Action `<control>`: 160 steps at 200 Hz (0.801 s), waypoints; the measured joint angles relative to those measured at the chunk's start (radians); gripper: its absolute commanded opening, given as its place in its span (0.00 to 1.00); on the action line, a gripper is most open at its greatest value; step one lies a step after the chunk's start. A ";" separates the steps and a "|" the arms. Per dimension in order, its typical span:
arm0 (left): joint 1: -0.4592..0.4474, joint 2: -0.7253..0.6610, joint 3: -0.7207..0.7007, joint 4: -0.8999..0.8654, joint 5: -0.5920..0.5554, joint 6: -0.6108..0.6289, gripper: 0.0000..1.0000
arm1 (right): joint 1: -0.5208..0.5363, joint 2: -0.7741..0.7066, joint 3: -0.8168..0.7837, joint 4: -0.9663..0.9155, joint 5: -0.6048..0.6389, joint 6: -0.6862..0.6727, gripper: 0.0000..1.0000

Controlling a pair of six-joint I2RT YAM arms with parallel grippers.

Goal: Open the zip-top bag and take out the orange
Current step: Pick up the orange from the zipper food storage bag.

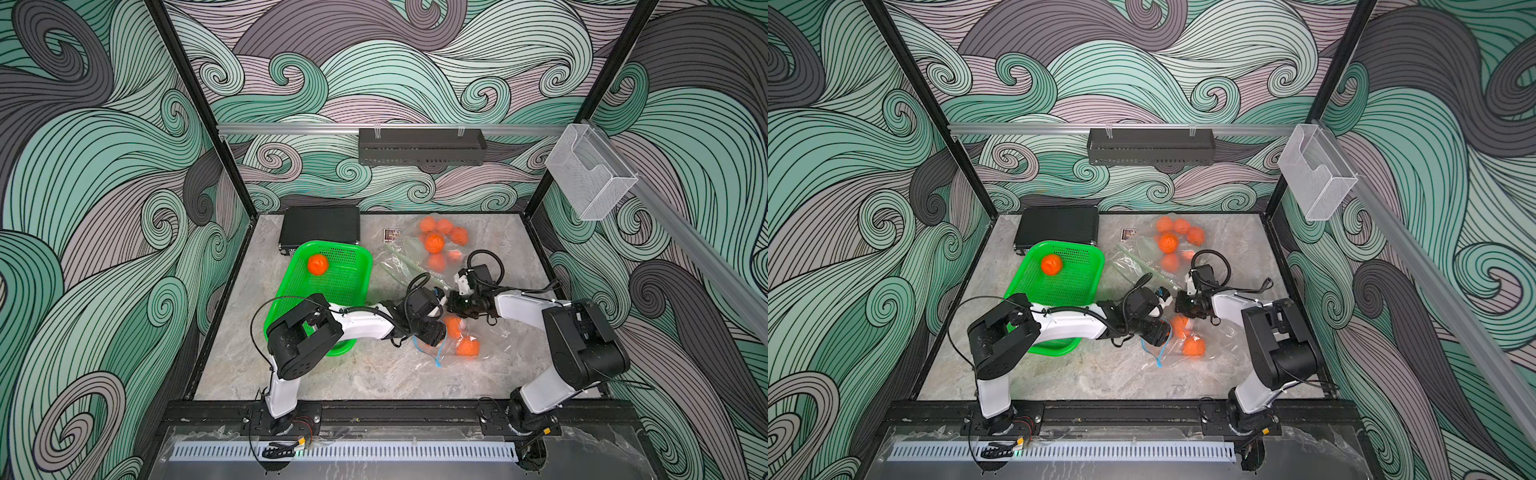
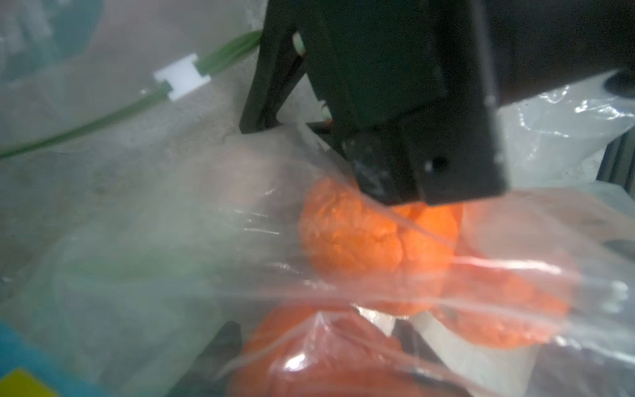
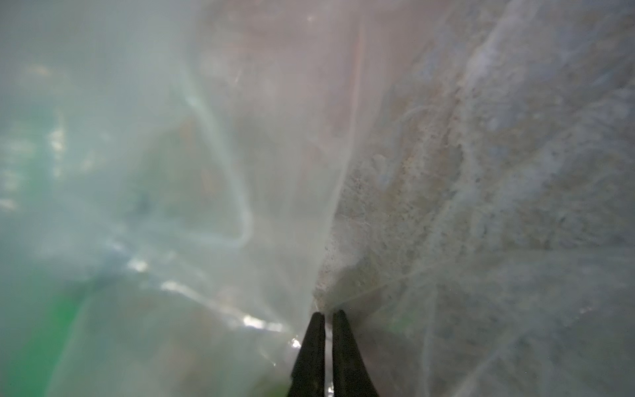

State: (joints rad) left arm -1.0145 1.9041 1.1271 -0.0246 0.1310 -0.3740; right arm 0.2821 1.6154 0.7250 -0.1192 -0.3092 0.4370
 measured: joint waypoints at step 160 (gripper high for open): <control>-0.008 -0.076 -0.079 -0.058 0.030 -0.003 0.73 | 0.000 -0.544 -0.223 -0.187 0.243 0.044 0.31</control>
State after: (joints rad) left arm -1.0229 1.8286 1.0481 -0.0826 0.1612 -0.3771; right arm 0.2821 1.0710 0.5022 -0.3065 -0.0666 0.4812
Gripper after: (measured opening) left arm 0.730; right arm 0.328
